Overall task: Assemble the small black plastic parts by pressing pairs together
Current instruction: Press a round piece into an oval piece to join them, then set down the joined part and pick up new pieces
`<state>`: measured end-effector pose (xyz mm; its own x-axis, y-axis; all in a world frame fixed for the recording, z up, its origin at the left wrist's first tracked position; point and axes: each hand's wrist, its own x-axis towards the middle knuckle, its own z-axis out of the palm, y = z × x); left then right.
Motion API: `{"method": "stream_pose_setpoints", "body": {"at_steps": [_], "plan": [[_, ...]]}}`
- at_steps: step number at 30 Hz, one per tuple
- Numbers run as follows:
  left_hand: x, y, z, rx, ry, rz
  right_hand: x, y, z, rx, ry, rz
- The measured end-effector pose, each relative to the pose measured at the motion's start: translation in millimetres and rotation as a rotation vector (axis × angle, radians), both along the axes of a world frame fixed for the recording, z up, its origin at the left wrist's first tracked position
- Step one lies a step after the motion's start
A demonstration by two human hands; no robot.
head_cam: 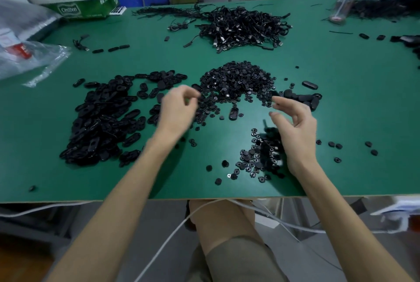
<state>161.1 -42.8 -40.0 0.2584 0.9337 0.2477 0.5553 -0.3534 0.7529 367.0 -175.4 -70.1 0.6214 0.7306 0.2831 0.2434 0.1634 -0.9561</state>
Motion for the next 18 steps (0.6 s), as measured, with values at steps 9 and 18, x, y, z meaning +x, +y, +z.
{"method": "stream_pose_setpoints", "body": {"at_steps": [9,18], "plan": [[-92.8,44.8,0.3,-0.151,0.811,0.263,3.2,8.1,-6.4,-0.069,0.129,0.057],[-73.4,25.1,-3.3,0.050,0.592,0.312,-1.0,4.1,-2.8,-0.092,0.024,0.105]]}}
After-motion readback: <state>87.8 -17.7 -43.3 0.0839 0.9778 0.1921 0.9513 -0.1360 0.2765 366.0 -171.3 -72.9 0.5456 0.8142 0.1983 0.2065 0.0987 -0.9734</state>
